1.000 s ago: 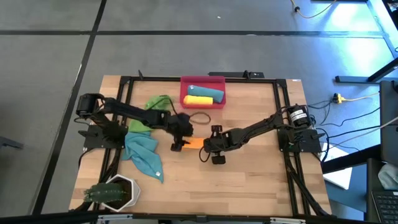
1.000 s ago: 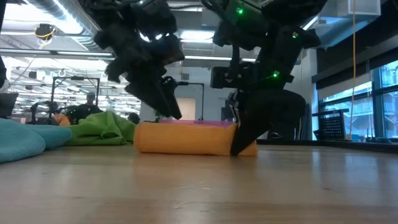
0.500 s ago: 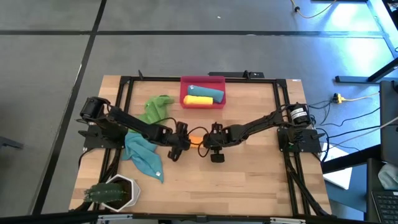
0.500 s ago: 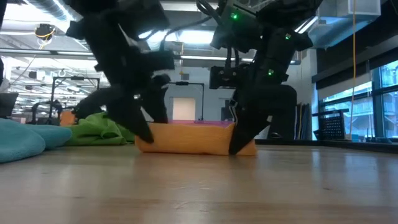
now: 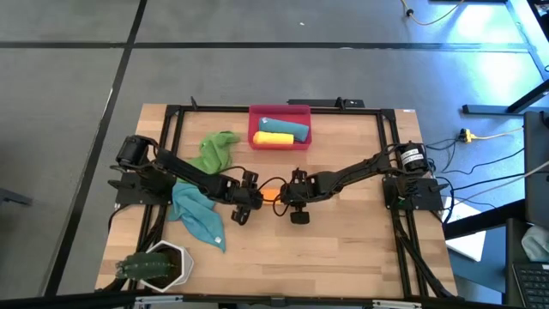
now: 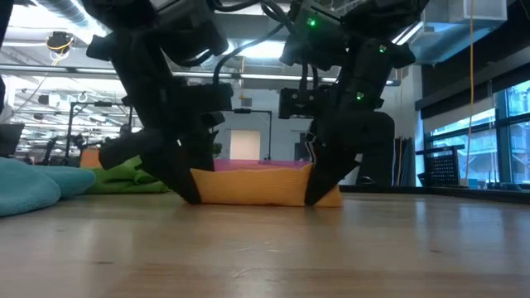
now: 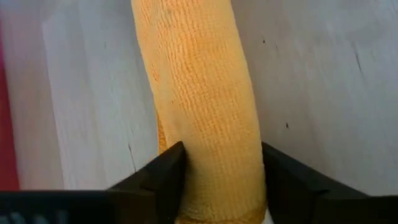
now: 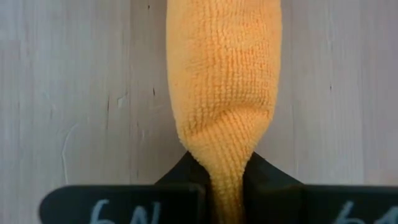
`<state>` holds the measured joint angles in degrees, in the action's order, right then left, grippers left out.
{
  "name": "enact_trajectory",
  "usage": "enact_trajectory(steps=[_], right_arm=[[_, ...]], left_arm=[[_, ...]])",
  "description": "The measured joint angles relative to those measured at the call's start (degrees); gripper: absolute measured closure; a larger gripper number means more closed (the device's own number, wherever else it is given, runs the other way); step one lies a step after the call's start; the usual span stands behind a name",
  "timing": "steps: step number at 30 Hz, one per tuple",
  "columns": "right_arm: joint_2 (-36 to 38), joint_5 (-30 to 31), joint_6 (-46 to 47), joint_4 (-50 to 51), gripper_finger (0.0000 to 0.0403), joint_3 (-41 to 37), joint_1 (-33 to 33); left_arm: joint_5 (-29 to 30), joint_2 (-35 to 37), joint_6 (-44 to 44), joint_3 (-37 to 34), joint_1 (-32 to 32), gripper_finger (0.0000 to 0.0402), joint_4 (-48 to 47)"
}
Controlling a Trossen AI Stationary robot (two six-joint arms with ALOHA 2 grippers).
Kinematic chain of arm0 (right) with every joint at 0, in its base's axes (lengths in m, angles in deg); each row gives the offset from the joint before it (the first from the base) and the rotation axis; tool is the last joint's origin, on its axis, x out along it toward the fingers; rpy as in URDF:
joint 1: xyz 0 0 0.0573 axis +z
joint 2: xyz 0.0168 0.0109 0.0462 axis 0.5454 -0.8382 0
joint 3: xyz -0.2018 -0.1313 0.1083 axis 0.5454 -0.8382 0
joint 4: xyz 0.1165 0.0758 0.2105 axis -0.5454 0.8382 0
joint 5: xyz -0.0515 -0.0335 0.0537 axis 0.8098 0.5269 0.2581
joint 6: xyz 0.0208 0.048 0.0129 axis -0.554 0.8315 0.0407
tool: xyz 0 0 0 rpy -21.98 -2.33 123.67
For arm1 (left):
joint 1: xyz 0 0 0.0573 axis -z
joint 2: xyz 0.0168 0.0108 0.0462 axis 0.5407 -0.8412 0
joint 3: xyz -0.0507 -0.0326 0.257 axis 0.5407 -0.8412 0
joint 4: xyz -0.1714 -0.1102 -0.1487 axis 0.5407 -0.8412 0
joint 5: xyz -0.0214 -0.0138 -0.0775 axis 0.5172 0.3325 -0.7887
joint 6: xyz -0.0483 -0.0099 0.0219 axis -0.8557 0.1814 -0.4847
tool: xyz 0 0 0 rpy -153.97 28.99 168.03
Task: Roll microfiber towels into tight, uniform cylinder then place into a basket
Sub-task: Put the orange microfiber cloth into the red bin
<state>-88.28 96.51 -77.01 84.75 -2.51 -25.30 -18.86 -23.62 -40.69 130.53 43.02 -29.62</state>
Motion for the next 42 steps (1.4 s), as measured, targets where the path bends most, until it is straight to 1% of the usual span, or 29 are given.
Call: enact_trajectory(steps=[3,6,7,8,10,12,15,17,20,23,25,28,30,33,38,39,42], right_arm=[[0.00,0.00,0.00,0.00,0.0374,0.00,0.00],[0.22,0.00,-0.16,0.11,0.0369,0.00,0.00],[0.41,-0.01,-0.17,0.30,0.0369,0.03,0.00],[0.86,-0.05,-0.20,1.06,0.0371,0.24,0.00],[2.14,0.02,-0.68,3.85,0.0376,0.94,-0.19],[4.00,1.39,-2.08,7.39,0.0376,1.36,-0.55],[8.32,4.35,-5.16,10.57,0.0376,3.21,-2.24],[11.39,5.65,-7.44,13.04,0.0376,3.80,-4.33],[15.24,7.20,-10.57,13.59,0.0376,4.15,-8.63],[18.42,11.94,-13.47,12.65,0.0376,4.46,-13.34],[19.19,13.05,-15.18,11.70,0.0376,4.48,-16.70],[19.56,12.40,-18.01,7.89,0.0376,4.63,-21.74],[18.97,10.30,-20.17,5.57,0.0376,4.55,-24.72],[17.53,6.25,-22.21,2.75,0.0376,4.48,-28.94],[13.46,2.57,-24.47,-0.46,0.0376,4.51,-34.11],[12.56,1.91,-24.65,-1.37,0.0376,4.59,-34.92],[10.22,1.62,-25.99,-3.82,0.0376,4.57,-36.65]], left_arm=[[1.33,-0.19,0.09,0.00,0.07,0.0283,0.23],[3.82,-0.19,0.20,-0.19,-0.20,0.0358,0.69],[4.05,-0.07,0.20,-0.03,-0.41,0.0378,0.71],[4.24,-0.04,0.24,0.44,-0.62,0.0387,0.37],[4.22,0.71,1.53,1.62,-1.08,0.0389,-1.07],[4.24,1.14,3.82,4.15,-2.32,0.0392,-2.67],[6.16,2.78,7.24,8.51,-5.04,0.0397,-9.15],[6.84,3.99,9.80,11.66,-7.16,0.0397,-12.43],[9.11,6.51,13.34,14.91,-11.30,0.0399,-15.85],[8.81,9.73,16.25,15.42,-16.31,0.0399,-15.66],[7.49,10.81,17.87,15.52,-19.88,0.0400,-14.07],[3.19,11.63,20.45,15.52,-25.56,0.0400,-11.92],[-0.99,11.40,22.28,15.50,-29.17,0.0400,-10.14],[-4.84,9.63,24.49,15.45,-33.64,0.0401,-6.62],[-10.72,5.68,26.77,15.48,-39.84,0.0401,-2.99],[-11.80,4.89,26.89,15.41,-40.79,0.0401,-2.66],[-12.11,2.55,27.61,15.41,-42.99,0.0401,0.25]])
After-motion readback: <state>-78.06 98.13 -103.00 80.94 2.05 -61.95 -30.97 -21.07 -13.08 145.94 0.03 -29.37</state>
